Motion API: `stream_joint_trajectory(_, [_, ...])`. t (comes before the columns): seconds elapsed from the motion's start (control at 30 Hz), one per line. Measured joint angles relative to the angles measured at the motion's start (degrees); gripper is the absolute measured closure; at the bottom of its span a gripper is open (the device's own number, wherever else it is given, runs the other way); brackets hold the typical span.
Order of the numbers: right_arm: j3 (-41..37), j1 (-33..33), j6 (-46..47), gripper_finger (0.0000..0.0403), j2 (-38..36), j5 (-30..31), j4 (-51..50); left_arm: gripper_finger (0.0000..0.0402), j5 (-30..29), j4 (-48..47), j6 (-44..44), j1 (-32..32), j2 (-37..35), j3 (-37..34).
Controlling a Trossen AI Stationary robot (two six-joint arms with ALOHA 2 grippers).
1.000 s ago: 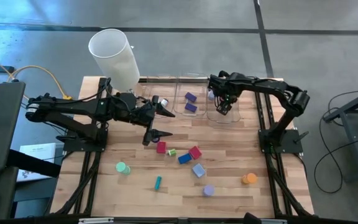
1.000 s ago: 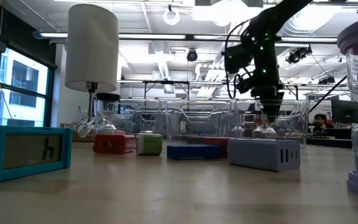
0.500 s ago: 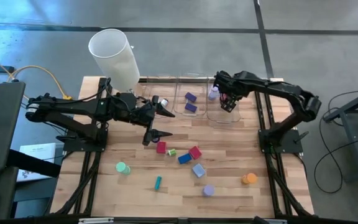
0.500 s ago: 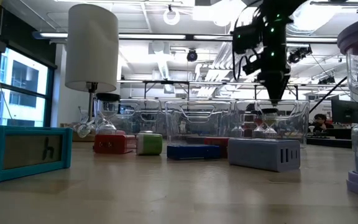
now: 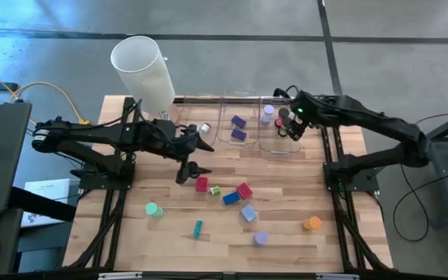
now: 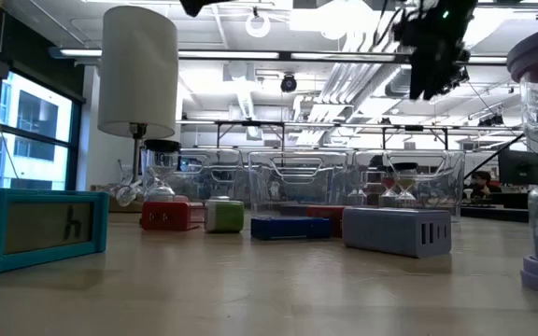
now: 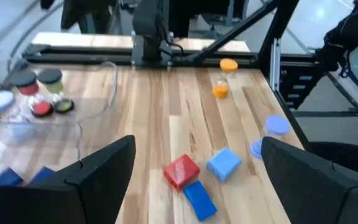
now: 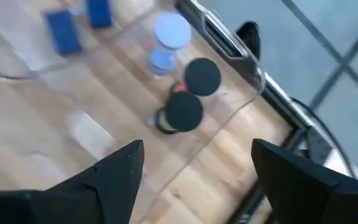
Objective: Pick & Place Office items
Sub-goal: Put the right red charger adapter into the left transparent bin
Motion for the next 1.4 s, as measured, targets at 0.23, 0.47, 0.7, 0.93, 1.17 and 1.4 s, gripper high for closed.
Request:
stream_joint_trajectory(0.23, [0.00, 6.51, 1.94, 0.0114, -4.59, -6.53, 1.34, 0.0061, 0.69, -0.49, 0.70, -1.43, 2.65, -0.09])
stream_joint_trajectory(0.47, [0.00, 11.56, -0.20, 0.0113, -4.51, -7.72, 6.65, 0.0061, 1.90, -1.92, 1.24, -1.47, 3.73, -0.09])
stream_joint_trajectory(0.7, [0.02, 15.71, -4.86, 0.0111, -3.29, -12.78, 14.39, 0.0061, 2.24, -3.30, 1.25, -2.09, 4.27, -0.09])
stream_joint_trajectory(0.93, [-0.07, 16.38, -4.08, 0.0097, -0.57, -13.73, 13.87, 0.0061, 2.30, -3.33, 1.26, -4.23, 4.40, -0.09])
stream_joint_trajectory(1.17, [-0.04, 16.41, -1.24, 0.0048, 3.98, -7.78, 13.15, 0.0061, 2.30, -3.46, 1.37, -5.78, 4.40, -0.09])
stream_joint_trajectory(1.4, [0.00, 16.41, -2.97, 0.0019, 8.31, -11.16, 13.54, 0.0061, 2.30, -3.88, 1.39, -5.97, 4.40, -0.09])
